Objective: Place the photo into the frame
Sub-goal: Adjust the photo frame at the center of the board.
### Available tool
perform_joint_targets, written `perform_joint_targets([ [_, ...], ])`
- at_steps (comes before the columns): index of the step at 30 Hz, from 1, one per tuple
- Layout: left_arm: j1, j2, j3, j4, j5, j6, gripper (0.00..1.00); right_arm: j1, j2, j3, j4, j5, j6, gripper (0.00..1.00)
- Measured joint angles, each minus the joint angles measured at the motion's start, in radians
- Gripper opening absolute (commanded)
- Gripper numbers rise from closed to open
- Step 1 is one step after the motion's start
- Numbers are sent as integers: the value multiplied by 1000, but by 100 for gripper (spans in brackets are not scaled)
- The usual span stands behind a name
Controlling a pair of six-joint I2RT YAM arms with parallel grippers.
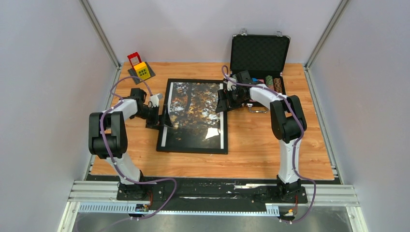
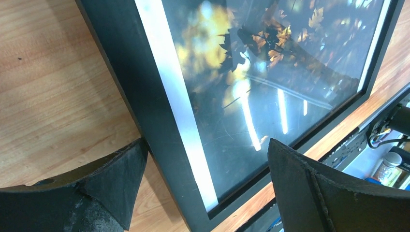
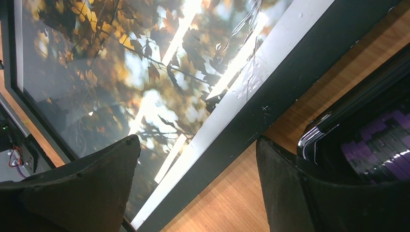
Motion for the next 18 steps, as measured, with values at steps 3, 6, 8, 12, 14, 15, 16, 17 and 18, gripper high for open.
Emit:
perform_joint_targets([
  [3, -1, 0, 0, -2, 0, 2, 100, 0, 0, 2, -3, 2, -1, 86],
  [6, -3, 0, 0, -5, 1, 3, 100, 1, 0, 9, -13, 10, -4, 86],
  [8, -4, -1, 0, -6, 1, 3, 100, 3, -1, 10, -17, 18, -6, 87],
  [12, -13, -5, 0, -10, -3, 3, 100, 4, -15, 10, -25, 33, -7, 89],
  [14, -19, -11, 0, -12, -14, 3, 100, 4, -38, 5, -29, 38, -9, 91],
  [15, -23, -16, 0, -13, -23, 2, 100, 4, -57, 0, -29, 39, -14, 92],
  [16, -24, -23, 0, -12, -32, 2, 100, 5, -74, -3, -30, 39, -18, 93],
  [17, -27, -34, 0, -11, -40, 1, 100, 6, -97, -6, -29, 40, -23, 94],
  [18, -27, -45, 0, -11, -45, 1, 100, 6, -116, -6, -31, 41, -26, 96],
])
